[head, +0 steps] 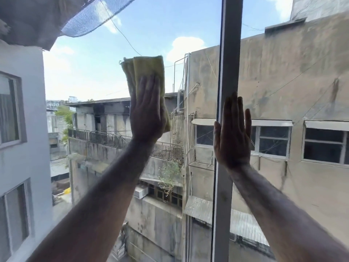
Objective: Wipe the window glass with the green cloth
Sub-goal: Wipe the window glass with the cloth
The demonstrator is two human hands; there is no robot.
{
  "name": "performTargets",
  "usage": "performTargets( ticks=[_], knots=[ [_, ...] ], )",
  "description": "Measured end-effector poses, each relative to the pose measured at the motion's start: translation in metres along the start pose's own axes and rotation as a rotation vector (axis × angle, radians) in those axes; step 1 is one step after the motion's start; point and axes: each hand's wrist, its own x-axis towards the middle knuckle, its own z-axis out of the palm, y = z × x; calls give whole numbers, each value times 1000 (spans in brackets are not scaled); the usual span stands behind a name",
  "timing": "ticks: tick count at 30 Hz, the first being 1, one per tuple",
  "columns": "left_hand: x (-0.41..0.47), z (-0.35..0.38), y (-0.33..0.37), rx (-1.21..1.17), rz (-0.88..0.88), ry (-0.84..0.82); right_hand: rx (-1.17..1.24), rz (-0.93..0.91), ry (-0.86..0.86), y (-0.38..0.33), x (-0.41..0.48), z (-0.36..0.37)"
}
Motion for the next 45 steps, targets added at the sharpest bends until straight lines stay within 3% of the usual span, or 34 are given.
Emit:
performTargets(
  ticks=[2, 3, 6, 8, 9, 13, 14, 16, 19, 20, 21, 22, 25, 27, 29, 32, 35, 37, 40, 43, 45],
  knots=[
    [-15, 2, 19, -11, -101, 29, 6, 4, -4, 0, 0, -1],
    [-30, 4, 30, -34, -24, 0, 6, 6, -6, 0, 0, -2],
    [-81, -5, 36, -53, 475, -222, -5, 12, -15, -1, 1, -3],
    [-84, -14, 14, -16, 575, -251, -3, 17, -18, -2, 1, -3],
    [-80, -16, 4, 1, 484, -201, 0, 18, -15, -3, 1, -3],
    [-59, -14, -6, 32, -283, 59, 1, 13, -10, -2, 1, -3],
    [-59, -11, 4, 22, -356, 77, 3, 11, -13, -2, 1, -3],
    [-71, -4, 27, -26, -185, 4, 4, 8, -16, -2, 1, -4],
    [-104, -3, 23, -46, 492, -254, -8, 1, -18, -1, 1, -4],
    [-105, -7, 6, -25, 597, -290, -12, 2, -19, -1, 0, -4],
    [-104, -13, -10, -7, 576, -274, -13, 3, -20, -2, 0, -5],
    [-102, -17, -24, 11, 442, -223, -10, 7, -21, -3, 0, -5],
    [-88, -22, -36, 54, -218, -5, 0, 16, -22, -3, 0, -4],
    [-70, -15, -8, 23, -474, 80, -1, 11, -26, -2, 0, -4],
    [-59, -4, 25, -11, -399, 51, -1, 3, -30, -1, 0, -4],
    [-76, 10, 56, -74, 98, -86, -8, 11, -25, -1, 0, -4],
    [-112, -4, 43, -97, 304, -238, -4, 3, -28, 0, 0, -4],
    [-138, -25, 15, -75, 272, -299, 11, 3, -36, 0, 0, -5],
    [-142, -56, -40, -11, 35, -246, 21, 7, -39, -1, -1, -5],
    [-73, -63, -77, 14, -368, -160, 11, 4, -33, -2, 0, -5],
    [-18, -58, -76, 24, -493, -114, 4, 7, -23, -3, -1, -5]
  ],
)
